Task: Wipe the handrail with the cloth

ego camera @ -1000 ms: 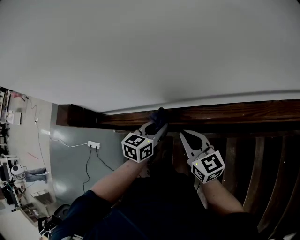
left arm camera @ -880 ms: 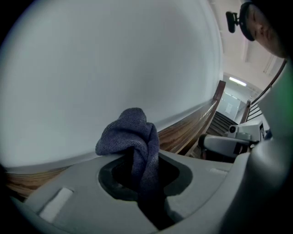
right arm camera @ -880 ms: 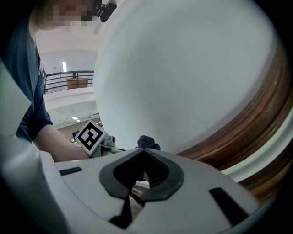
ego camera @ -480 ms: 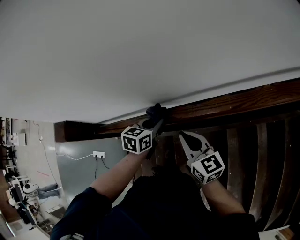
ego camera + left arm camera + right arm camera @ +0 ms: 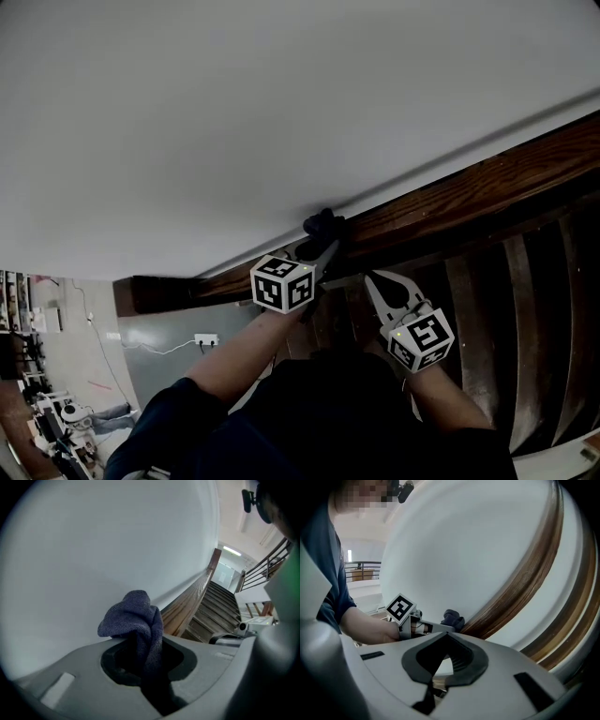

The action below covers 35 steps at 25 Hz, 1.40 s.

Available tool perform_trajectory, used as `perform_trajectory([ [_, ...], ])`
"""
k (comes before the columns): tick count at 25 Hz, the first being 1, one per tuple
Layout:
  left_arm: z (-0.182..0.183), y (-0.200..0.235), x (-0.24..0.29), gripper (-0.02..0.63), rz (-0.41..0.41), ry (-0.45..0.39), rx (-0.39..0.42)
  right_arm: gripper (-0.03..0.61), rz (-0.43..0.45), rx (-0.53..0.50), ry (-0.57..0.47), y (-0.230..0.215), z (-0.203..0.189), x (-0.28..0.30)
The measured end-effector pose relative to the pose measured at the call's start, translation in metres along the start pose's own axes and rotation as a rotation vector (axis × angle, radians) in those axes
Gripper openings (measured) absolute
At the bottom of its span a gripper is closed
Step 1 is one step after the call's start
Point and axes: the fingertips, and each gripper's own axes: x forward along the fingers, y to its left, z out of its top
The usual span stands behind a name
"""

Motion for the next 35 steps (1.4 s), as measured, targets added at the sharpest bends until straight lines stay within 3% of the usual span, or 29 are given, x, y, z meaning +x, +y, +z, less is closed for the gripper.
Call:
perform_trajectory([
  [19,0.125,-0.181,0.095,0.078,-0.281,-0.015,0.322,0.008,-0.304,0.019,-0.287,-0.090,0.104,-0.119],
  [26,0.157,-0.235,0.120,0.078,-0.344,-0.017,0.370,0.008,-0.345,0.023,-0.319,-0.096,0.111,-0.146],
  [35,0.162,-0.283,0.127,0.078,-0.404,-0.028,0.391,0.008,-0.398,-0.013,-0.355,-0.089,0.123,-0.183],
])
